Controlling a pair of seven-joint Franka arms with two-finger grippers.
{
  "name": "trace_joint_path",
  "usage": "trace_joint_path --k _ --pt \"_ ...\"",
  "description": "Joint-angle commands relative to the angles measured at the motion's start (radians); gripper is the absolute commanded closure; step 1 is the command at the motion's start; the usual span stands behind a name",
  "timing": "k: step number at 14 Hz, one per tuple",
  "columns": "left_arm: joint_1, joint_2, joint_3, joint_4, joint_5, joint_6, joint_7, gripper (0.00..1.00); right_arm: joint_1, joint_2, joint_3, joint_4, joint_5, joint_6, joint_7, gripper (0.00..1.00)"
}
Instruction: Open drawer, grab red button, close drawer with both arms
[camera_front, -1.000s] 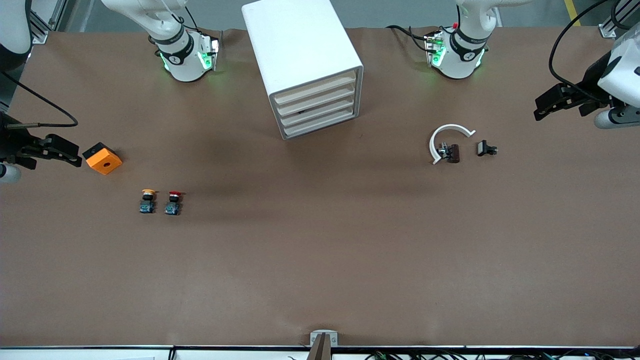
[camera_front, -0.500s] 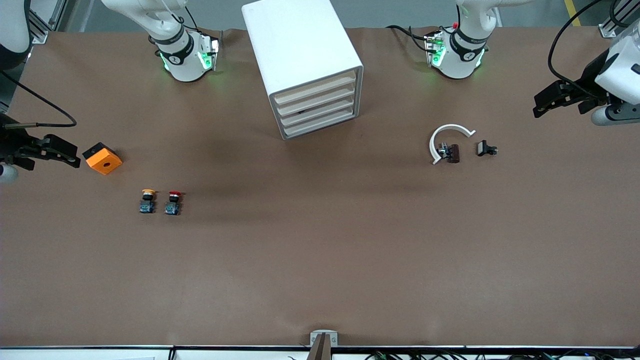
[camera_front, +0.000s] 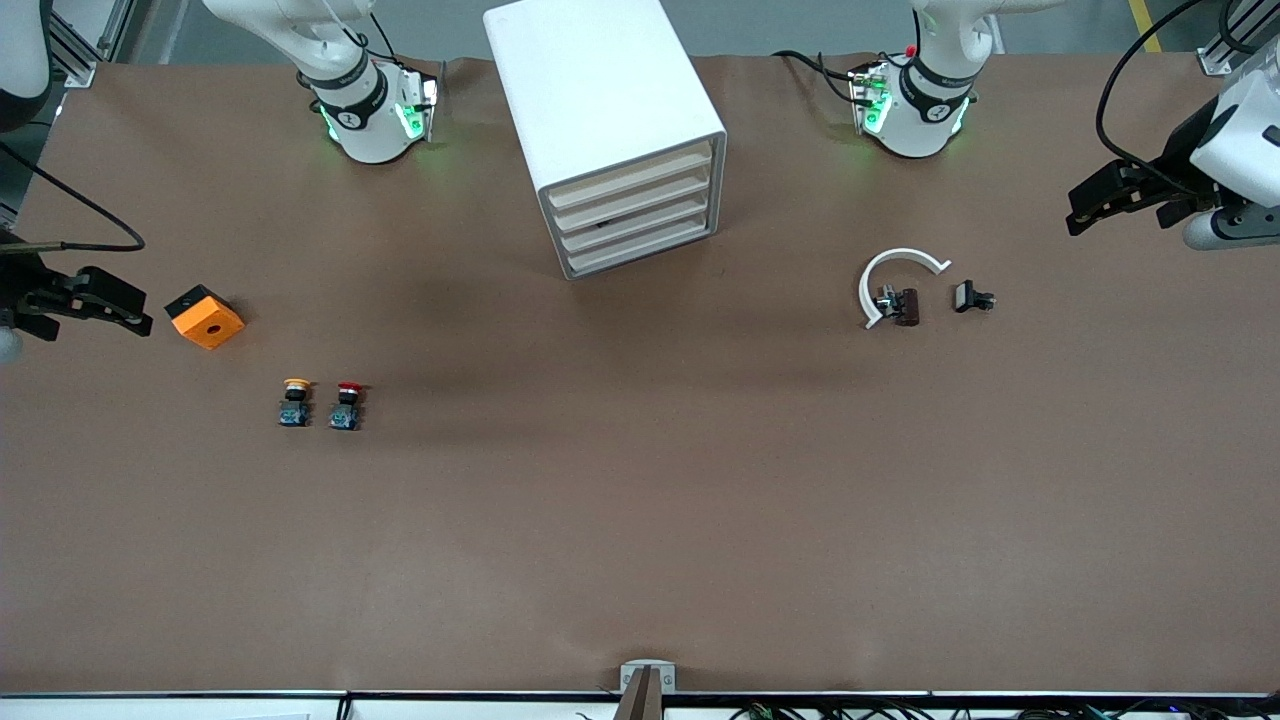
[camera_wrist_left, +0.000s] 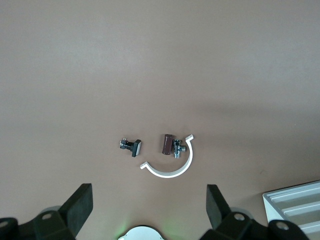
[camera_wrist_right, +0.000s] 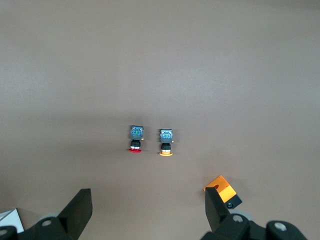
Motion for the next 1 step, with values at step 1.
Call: trace_joint_path --k 1 --pt "0.001 -0.002 -0.006 0.006 0.018 0.006 0.018 0.00 -0.014 -0.002 0.013 0.012 -0.012 -0.006 -0.003 0.00"
